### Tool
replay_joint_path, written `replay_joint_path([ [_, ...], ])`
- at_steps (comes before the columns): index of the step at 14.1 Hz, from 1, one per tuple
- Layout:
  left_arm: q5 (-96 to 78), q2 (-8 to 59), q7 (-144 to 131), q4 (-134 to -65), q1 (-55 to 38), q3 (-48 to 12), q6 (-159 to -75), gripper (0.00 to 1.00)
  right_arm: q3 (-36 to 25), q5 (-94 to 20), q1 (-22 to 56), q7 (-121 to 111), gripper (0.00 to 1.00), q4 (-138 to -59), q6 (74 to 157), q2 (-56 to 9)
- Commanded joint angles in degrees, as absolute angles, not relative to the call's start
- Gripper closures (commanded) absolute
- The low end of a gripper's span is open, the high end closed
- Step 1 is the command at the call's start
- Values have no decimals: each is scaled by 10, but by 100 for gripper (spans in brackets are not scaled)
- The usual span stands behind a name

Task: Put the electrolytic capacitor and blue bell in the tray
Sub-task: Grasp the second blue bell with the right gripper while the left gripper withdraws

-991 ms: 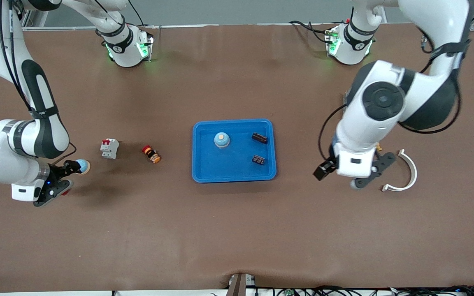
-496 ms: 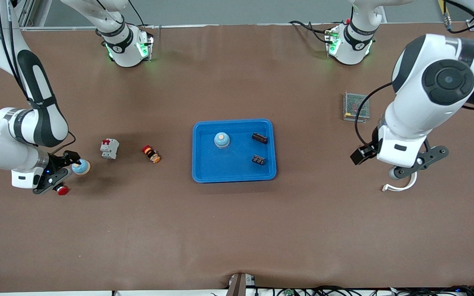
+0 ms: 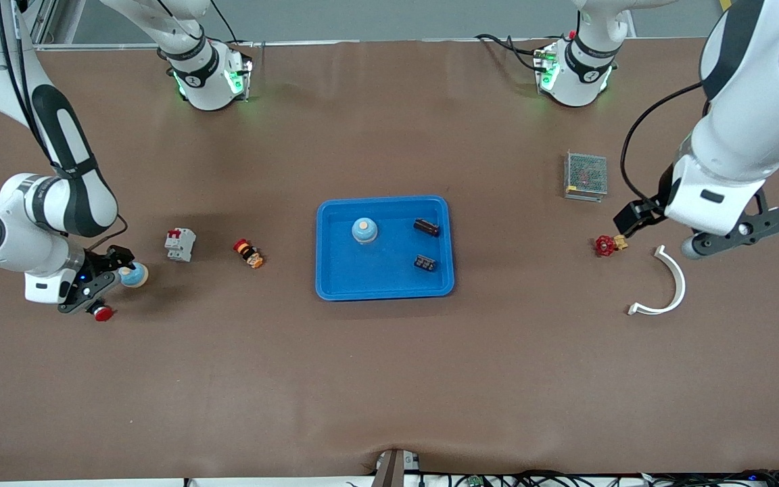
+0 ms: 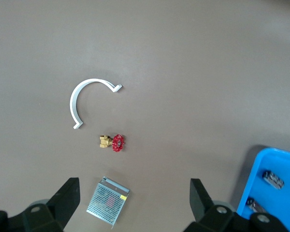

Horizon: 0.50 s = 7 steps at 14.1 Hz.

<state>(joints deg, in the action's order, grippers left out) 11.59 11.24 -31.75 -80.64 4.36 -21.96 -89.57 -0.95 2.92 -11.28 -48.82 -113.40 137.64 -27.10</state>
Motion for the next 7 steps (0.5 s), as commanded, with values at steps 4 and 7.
replay_joint_path([
  [4, 56, 9, -193, -878, 4, -120, -879, 0, 3, 16, -127, -502, 0, -1155, 1408, -269],
  [7, 49, -15, -171, -894, -8, -94, -868, 0, 3, 16, -127, -502, 0, -1158, 1416, -273],
])
